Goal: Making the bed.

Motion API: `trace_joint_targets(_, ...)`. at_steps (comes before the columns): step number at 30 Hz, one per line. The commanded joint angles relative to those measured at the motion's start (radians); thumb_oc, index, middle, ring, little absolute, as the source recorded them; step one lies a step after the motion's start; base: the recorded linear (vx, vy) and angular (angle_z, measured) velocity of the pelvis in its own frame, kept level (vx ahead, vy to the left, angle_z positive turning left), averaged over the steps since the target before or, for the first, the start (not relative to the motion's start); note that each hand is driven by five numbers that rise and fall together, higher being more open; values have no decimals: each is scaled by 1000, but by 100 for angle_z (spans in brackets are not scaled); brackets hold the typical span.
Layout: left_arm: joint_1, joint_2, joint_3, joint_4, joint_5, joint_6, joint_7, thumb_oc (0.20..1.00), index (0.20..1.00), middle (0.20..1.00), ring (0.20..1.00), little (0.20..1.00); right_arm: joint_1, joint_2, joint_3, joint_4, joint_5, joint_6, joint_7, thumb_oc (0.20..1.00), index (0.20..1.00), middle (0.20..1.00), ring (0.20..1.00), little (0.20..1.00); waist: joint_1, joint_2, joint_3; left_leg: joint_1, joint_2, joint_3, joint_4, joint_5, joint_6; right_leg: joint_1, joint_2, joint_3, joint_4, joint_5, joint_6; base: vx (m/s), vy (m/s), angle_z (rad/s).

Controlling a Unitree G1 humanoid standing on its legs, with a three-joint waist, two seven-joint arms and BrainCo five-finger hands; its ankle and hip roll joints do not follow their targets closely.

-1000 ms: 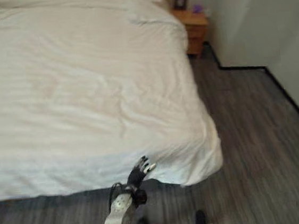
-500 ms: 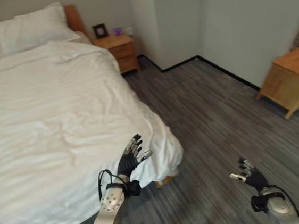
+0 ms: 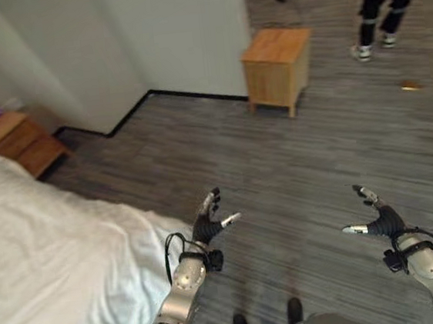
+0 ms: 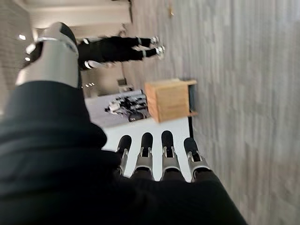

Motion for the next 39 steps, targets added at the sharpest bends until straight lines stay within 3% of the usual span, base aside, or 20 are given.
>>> trace_joint_targets(1,20,16,-16,-73,0,-32,22,1000,1000,1000,1000,1000,-76,-8,-17,-93,-32,-37,-7,1000,1000,1000,1000,1000,62,13,-11,-22,-125,16,-20,-8,89,236,-98,141,-251,-37,162,240,84,-32)
trace_joint_targets(4,22,2,-25,-62,4,-27,31,1000,1000,1000,1000,1000,-93,-1,-6,-86,-35,-29,-14,1000,1000,1000,1000,1000,71,28,-30,-38,-132,34,-311,104,71,262,-78,154,-251,-78,180,370,134,-61)
trace_joint_targets(5,26,1,-24,-61,5,-26,25,1000,1000,1000,1000,1000,-93,2,-8,-90,-39,-26,-10,1000,1000,1000,1000,1000,72,28,-40,-24,-131,42,-365,113,75,269,-78,152,-251,-90,187,433,143,6)
trace_joint_targets(9,32,3,-25,-68,4,-15,24,1000,1000,1000,1000,1000,-84,21,-11,-83,-58,-17,-20,1000,1000,1000,1000,1000,64,14,-57,-12,-129,69,-369,135,82,303,-92,143,-251,-105,198,289,132,-3)
trace_joint_targets(11,38,13,-25,-78,-2,-12,22,1000,1000,1000,1000,1000,-82,42,-8,-84,-57,-14,-19,1000,1000,1000,1000,1000,65,-6,-62,0,-134,90,-371,119,97,308,-106,153,-227,-107,205,336,179,-19)
trace_joint_targets(12,33,32,-25,-85,-7,-4,21,1000,1000,1000,1000,1000,-102,69,10,-75,-57,-12,-21,1000,1000,1000,1000,1000,77,-32,-67,22,-145,112,-371,92,119,282,-123,142,-133,-115,229,226,128,-49)
trace_joint_targets(13,32,32,-25,-85,-7,-4,20,1000,1000,1000,1000,1000,-103,70,10,-74,-58,-12,-22,1000,1000,1000,1000,1000,80,-30,-70,19,-141,115,-373,96,118,275,-119,147,-131,-113,227,319,194,-82)
trace_joint_targets(14,31,46,-22,-93,-10,1,17,1000,1000,1000,1000,1000,-112,86,22,-78,-71,-6,-18,1000,1000,1000,1000,1000,84,-52,-61,45,-149,127,-368,65,137,232,-130,131,-6,-102,274,199,133,-99)
trace_joint_targets(16,26,61,-16,-96,-9,7,22,1000,1000,1000,1000,1000,-133,104,37,-81,-80,-6,-15,1000,1000,1000,1000,1000,86,-60,-52,97,-157,150,-367,32,159,160,-155,101,124,-21,333,234,163,-83)
trace_joint_targets(18,27,74,-10,-105,-10,9,27,1000,1000,1000,1000,1000,-133,123,42,-82,-72,-5,-8,1000,1000,1000,1000,1000,85,-55,-36,152,-158,165,-372,0,174,90,-197,38,243,65,356,206,149,-38)
trace_joint_targets(20,25,80,-5,-110,-11,9,23,1000,1000,1000,1000,1000,-130,139,45,-84,-69,-3,-4,1000,1000,1000,1000,1000,80,-42,-27,181,-151,160,-378,-17,176,32,-197,16,252,64,344,219,125,8)
trace_joint_targets(22,23,77,-1,-110,-9,7,21,1000,1000,1000,1000,1000,-106,141,35,-92,-63,-5,0,1000,1000,1000,1000,1000,58,-30,-8,216,-160,121,-377,-45,177,-13,-161,37,219,6,304,259,101,25)
trace_joint_targets(25,14,68,-3,-100,1,6,18,1000,1000,1000,1000,1000,-80,138,16,-94,-52,-8,-5,1000,1000,1000,1000,1000,39,-28,-6,252,-183,87,-378,-78,175,-43,-124,51,45,-10,255,293,38,50)
trace_joint_targets(28,0,59,0,-85,13,7,17,1000,1000,1000,1000,1000,-55,140,-2,-97,-48,-8,-14,1000,1000,1000,1000,1000,10,-23,-11,301,-195,25,-372,-118,163,-93,-105,104,-109,51,262,334,-28,61)
trace_joint_targets(32,-12,53,9,-67,19,-2,17,1000,1000,1000,1000,1000,-42,128,-15,-114,-68,-4,-13,1000,1000,1000,1000,1000,-16,-16,-10,338,-194,-34,-330,-171,159,-115,-109,139,-132,84,277,251,-40,110)
trace_joint_targets(34,-6,51,9,-62,17,-2,12,1000,1000,1000,1000,1000,-45,115,-17,-126,-70,-7,-6,1000,1000,1000,1000,1000,-17,-20,-29,361,-203,-75,-245,-235,160,-70,-124,132,-127,99,255,434,-133,99)
trace_joint_targets(36,15,44,24,-68,10,-1,10,1000,1000,1000,1000,1000,-56,107,-13,-126,-66,-8,4,1000,1000,1000,1000,1000,-12,-3,-43,357,-194,-74,-141,-210,126,-31,-118,114,-123,91,236,400,-153,75)
trace_joint_targets(37,30,42,29,-77,3,-1,7,1000,1000,1000,1000,1000,-63,102,-11,-122,-55,-10,7,1000,1000,1000,1000,1000,-9,12,-42,332,-170,-78,-17,-160,91,15,-102,108,-144,79,216,215,-109,35)
trace_joint_targets(38,30,43,29,-78,3,0,6,1000,1000,1000,1000,1000,-63,103,-11,-121,-55,-10,7,1000,1000,1000,1000,1000,-12,8,-44,326,-173,-80,-15,-157,91,12,-106,106,-147,83,216,187,-123,26)
trace_joint_targets(39,44,43,34,-89,-8,-1,0,1000,1000,1000,1000,1000,-68,98,-12,-120,-35,-12,9,1000,1000,1000,1000,1000,-6,15,-42,280,-150,-81,106,-85,57,53,-100,95,-174,70,194,158,-185,6)
